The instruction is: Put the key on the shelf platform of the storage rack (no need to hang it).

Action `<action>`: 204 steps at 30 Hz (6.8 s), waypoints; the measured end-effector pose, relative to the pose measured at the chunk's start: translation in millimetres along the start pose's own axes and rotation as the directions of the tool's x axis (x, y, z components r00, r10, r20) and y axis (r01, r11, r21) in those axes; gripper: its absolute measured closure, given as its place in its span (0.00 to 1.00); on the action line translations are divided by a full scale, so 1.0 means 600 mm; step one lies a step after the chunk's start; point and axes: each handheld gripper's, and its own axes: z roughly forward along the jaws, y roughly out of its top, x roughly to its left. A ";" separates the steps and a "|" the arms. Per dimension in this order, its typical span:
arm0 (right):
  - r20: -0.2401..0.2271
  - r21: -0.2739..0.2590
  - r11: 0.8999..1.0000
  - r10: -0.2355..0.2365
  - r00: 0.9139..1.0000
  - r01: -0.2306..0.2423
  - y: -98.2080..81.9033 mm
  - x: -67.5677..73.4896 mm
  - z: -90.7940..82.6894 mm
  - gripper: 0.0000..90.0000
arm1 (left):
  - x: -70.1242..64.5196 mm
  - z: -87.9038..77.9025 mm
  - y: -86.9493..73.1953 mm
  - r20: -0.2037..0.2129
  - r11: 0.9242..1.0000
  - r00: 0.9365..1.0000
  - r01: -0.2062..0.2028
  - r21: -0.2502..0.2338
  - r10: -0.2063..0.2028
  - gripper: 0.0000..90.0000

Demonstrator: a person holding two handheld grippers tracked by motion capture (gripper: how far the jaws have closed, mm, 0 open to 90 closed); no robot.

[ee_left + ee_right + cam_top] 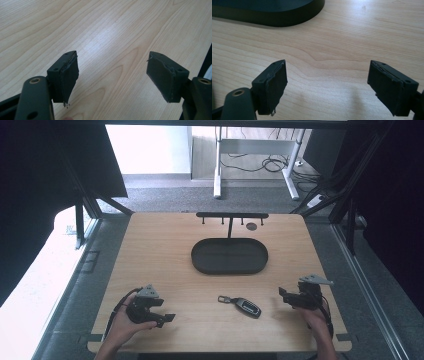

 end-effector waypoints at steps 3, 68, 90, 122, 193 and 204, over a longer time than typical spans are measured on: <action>-0.004 -0.005 1.000 0.005 1.000 -0.005 -0.006 -0.006 -0.002 0.20 | -0.001 0.002 0.000 0.000 1.000 1.000 0.000 0.007 0.000 0.29; -0.360 0.262 0.806 -0.428 0.829 0.530 0.129 0.208 0.005 0.46 | -0.001 -0.011 -0.001 0.015 1.000 1.000 0.010 0.002 -0.010 0.29; -0.396 0.366 0.739 -0.426 0.813 0.566 0.075 0.236 0.061 0.41 | 0.002 -0.008 -0.003 0.017 1.000 1.000 0.009 0.015 -0.010 0.29; -0.394 0.394 0.722 -0.426 0.814 0.569 0.068 0.234 0.073 0.54 | 0.000 -0.009 -0.002 0.022 1.000 1.000 0.007 0.010 -0.007 0.29; -0.365 0.225 0.791 -0.473 0.802 0.569 0.233 0.237 0.032 0.55 | 0.003 -0.005 -0.003 0.023 1.000 1.000 0.020 0.008 -0.021 0.29; -0.358 0.216 0.807 -0.459 0.813 0.550 0.255 0.231 0.040 0.55 | 0.006 -0.005 -0.004 0.022 1.000 1.000 0.015 0.018 -0.015 0.29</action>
